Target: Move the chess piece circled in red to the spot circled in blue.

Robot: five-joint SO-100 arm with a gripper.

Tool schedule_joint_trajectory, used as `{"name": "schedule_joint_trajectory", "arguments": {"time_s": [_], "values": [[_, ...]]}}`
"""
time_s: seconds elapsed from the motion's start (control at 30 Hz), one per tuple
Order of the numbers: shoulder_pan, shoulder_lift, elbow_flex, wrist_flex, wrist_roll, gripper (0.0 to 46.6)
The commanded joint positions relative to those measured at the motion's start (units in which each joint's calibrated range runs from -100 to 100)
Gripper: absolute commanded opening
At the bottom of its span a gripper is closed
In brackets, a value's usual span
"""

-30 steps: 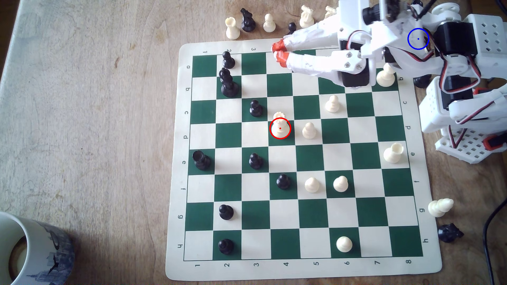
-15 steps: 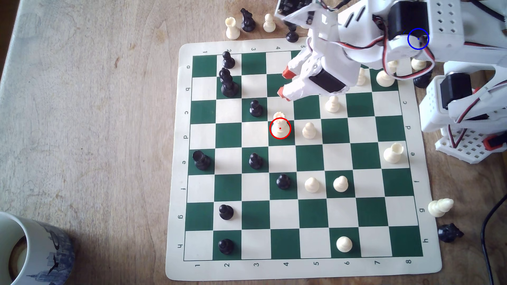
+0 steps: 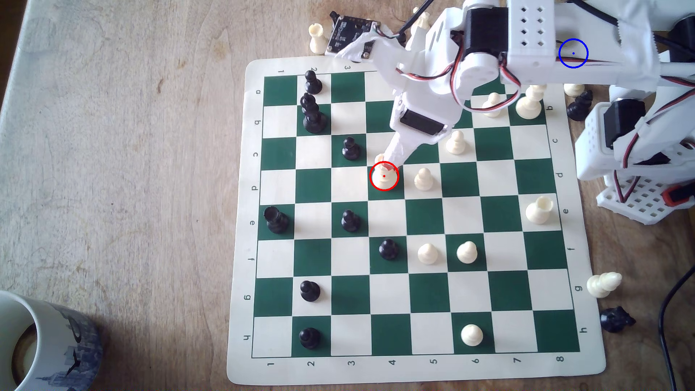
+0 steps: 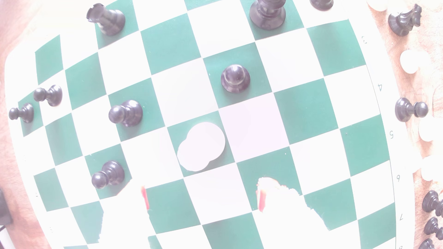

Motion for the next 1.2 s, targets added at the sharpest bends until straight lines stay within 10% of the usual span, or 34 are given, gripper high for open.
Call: {"name": "schedule_joint_trajectory", "arguments": {"time_s": [0.0, 1.17], "values": [[-1.3, 2.9, -5.2, -2.2, 0.1, 25.9], [-5.0, 20.1, -19.3, 1.7, 0.3, 14.2]]}}
